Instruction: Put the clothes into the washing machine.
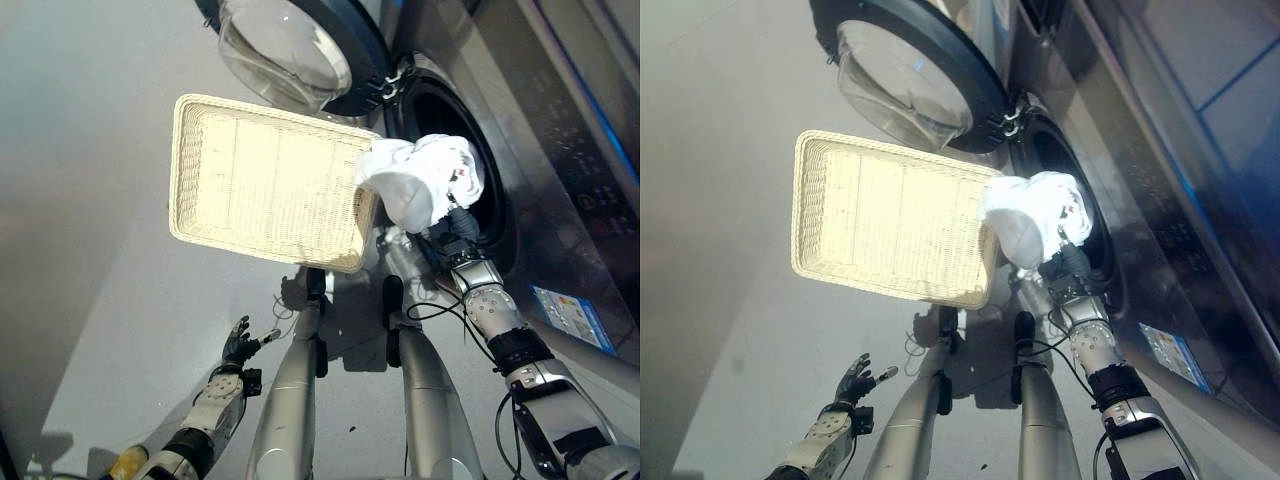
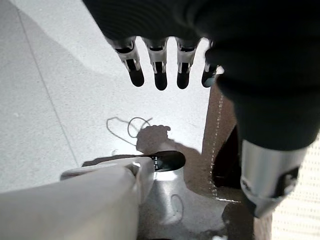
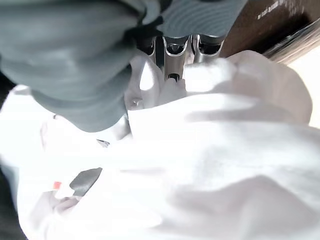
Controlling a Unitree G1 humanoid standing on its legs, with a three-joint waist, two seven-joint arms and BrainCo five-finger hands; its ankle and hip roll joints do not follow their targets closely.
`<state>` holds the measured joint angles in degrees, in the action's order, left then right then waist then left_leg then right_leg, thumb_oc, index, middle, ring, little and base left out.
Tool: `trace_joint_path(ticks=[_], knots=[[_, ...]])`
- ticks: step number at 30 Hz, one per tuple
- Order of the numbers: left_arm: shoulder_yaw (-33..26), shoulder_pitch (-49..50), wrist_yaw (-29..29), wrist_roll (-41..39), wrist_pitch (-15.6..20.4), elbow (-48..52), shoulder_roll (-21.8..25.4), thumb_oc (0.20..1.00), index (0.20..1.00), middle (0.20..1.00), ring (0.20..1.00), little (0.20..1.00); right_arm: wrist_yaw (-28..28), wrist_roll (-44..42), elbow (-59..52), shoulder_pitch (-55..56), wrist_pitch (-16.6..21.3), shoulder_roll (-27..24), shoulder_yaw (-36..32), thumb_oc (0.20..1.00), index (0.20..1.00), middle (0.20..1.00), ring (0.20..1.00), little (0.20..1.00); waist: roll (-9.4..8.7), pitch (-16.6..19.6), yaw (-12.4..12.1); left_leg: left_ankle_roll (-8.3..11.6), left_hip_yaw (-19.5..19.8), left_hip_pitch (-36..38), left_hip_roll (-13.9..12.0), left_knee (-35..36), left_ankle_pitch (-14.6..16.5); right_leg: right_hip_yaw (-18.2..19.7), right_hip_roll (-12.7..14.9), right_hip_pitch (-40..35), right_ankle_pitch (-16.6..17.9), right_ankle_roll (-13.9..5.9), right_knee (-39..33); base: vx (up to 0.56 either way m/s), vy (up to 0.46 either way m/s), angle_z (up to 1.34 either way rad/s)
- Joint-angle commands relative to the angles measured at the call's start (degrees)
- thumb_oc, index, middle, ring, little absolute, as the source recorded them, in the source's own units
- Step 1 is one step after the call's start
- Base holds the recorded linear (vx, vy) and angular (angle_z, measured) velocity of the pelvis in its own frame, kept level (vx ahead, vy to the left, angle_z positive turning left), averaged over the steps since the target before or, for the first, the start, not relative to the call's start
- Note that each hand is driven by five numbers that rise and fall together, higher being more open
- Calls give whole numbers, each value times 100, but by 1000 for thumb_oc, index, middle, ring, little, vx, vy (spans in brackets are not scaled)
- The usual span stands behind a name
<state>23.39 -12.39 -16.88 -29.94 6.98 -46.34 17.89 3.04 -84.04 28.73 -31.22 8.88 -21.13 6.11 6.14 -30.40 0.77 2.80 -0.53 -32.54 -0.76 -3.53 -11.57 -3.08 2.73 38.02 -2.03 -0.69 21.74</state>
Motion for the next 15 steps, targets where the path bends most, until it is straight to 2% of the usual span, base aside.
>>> trace_joint_path(ticks=[1, 2, 7, 12, 15], knots=[[-204, 170, -143, 169, 83, -175, 28, 1000, 1000, 1000, 1000, 1000, 275, -758, -738, -160, 576, 19, -460, 200, 200, 200, 200, 200, -233, 60, 52, -135, -152, 216, 472, -402, 649, -204, -22, -246, 952, -343, -1132, -5, -3, -22], [-189, 132, -144, 145, 97, -228, 41, 1000, 1000, 1000, 1000, 1000, 116, -901, -615, -204, 825, 1, -612, 200, 200, 200, 200, 200, -222, 60, 76, -135, -175, 231, 481, -422, 674, -181, -5, -264, 960, -348, -1145, 0, 1, -15], [-80, -12, -208, 59, 50, -295, 20, 1000, 1000, 1000, 1000, 1000, -350, -887, -194, -448, 1202, -61, -815, 200, 200, 200, 200, 200, -164, 60, 70, -136, -205, 204, 491, -437, 673, -166, 36, -270, 971, -343, -1164, 6, 7, -5], [86, -173, -233, -4, 15, -309, -7, 1000, 1000, 1000, 1000, 1000, -899, -423, 486, -987, 1132, -315, -784, 200, 200, 200, 200, 200, -8, 60, -50, -144, -177, 47, 531, -477, 624, -231, 54, -177, 859, -290, -1038, 23, -13, -8], [180, -219, -220, -52, -1, -305, -5, 1000, 1000, 1000, 1000, 1000, -954, -387, 750, -1272, 1145, -461, -689, 200, 200, 200, 200, 200, 76, 60, -123, -132, -134, -87, 556, -548, 598, -283, 64, -77, 779, -253, -911, 37, -27, 0]])
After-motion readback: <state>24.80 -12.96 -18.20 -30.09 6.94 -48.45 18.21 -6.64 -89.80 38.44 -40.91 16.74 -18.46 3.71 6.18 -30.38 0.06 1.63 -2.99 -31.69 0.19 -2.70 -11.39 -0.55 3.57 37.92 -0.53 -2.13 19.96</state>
